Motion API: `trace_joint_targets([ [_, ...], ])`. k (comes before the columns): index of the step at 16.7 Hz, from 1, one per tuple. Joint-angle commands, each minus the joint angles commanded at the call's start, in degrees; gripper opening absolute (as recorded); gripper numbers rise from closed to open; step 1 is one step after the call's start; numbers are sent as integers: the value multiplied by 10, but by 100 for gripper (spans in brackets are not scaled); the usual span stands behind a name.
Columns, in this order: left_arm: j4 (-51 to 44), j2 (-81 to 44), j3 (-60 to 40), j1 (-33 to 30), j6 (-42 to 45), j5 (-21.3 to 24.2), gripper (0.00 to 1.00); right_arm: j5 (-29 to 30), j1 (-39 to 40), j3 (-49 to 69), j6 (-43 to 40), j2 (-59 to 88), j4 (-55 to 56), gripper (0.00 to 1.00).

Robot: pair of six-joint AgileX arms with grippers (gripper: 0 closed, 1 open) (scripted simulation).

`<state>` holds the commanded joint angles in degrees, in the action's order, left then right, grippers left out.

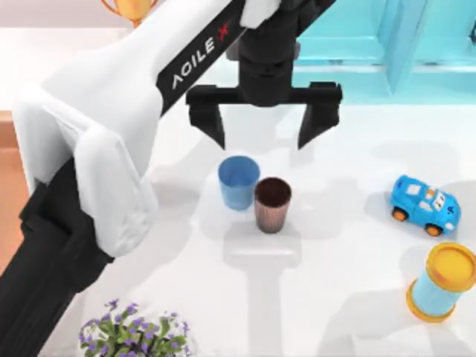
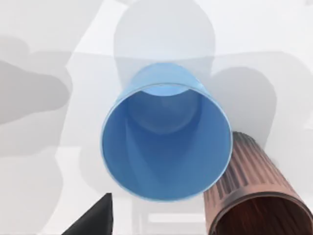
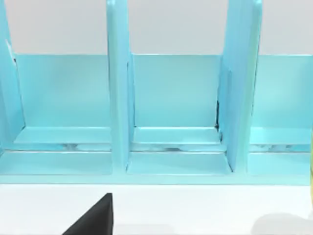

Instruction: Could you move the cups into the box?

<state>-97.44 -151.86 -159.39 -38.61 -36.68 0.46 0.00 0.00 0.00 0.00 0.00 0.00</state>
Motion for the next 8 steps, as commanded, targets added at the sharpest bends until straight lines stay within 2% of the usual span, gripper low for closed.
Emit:
trace_joint_targets([
  [8,209,67,278,0,-1,-1,100,0,0,0,0,0,0,100],
])
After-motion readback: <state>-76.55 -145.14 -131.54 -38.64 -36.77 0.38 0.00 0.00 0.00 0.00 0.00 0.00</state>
